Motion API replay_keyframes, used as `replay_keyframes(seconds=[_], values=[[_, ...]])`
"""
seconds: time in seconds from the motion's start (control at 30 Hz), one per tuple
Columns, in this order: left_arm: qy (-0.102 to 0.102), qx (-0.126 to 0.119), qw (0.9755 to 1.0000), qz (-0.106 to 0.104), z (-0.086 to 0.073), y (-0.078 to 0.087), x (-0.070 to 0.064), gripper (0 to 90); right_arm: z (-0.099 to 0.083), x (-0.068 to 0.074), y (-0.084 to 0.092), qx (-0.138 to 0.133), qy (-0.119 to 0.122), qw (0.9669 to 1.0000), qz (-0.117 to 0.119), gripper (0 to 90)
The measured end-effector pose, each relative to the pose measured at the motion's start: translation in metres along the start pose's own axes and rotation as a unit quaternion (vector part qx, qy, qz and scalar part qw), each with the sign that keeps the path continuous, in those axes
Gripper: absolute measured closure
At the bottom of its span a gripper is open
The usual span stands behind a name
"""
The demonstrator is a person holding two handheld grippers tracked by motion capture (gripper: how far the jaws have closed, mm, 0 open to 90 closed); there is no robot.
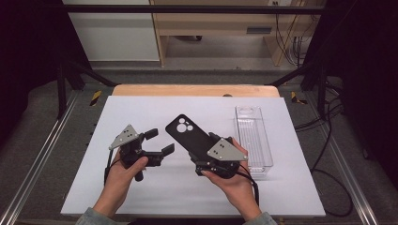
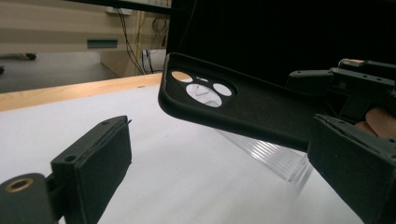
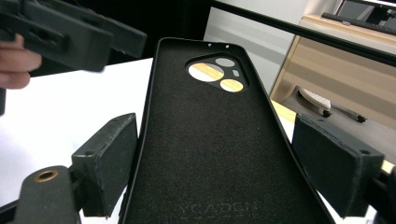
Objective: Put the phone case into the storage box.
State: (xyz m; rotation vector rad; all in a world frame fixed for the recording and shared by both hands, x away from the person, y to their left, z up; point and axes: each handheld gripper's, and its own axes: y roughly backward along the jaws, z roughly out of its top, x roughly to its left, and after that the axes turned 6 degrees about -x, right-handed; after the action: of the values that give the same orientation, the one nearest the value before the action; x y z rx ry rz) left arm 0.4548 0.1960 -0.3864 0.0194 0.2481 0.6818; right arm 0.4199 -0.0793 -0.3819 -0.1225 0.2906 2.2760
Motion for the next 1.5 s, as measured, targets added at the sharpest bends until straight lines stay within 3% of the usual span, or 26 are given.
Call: replay_keyframes(seconds=[0.33, 0.43, 0.63, 0.8, 1.17, 1.27, 1.5], values=[[0.040, 0.000, 0.9987, -0.033, -0.005, -0.008, 0.003, 12.0, 0.000, 0.009, -0.003, -0.005, 0.007, 0.9999, 0.007, 16.3], [0.050, -0.001, 0.9982, -0.033, -0.005, -0.008, 0.005, 13.7, -0.002, 0.010, -0.004, -0.004, 0.006, 0.9999, 0.011, 16.3], [0.073, -0.009, 0.9968, -0.030, -0.004, -0.007, 0.008, 27.1, -0.006, 0.013, -0.007, 0.002, 0.004, 0.9999, 0.016, 16.2], [0.077, -0.012, 0.9969, -0.015, -0.003, -0.006, 0.007, 38.9, -0.012, 0.016, -0.012, 0.015, 0.003, 0.9996, 0.024, 15.8], [0.112, -0.043, 0.9925, -0.023, -0.001, -0.003, 0.002, 69.7, -0.022, 0.020, -0.019, 0.040, -0.013, 0.9986, 0.031, 15.2], [0.115, -0.040, 0.9922, -0.026, -0.002, -0.003, 0.000, 72.9, -0.025, 0.022, -0.021, 0.047, -0.016, 0.9982, 0.032, 15.1], [0.139, -0.043, 0.9889, -0.032, -0.005, -0.003, -0.006, 79.6, -0.030, 0.026, -0.025, 0.058, -0.020, 0.9976, 0.030, 14.5]])
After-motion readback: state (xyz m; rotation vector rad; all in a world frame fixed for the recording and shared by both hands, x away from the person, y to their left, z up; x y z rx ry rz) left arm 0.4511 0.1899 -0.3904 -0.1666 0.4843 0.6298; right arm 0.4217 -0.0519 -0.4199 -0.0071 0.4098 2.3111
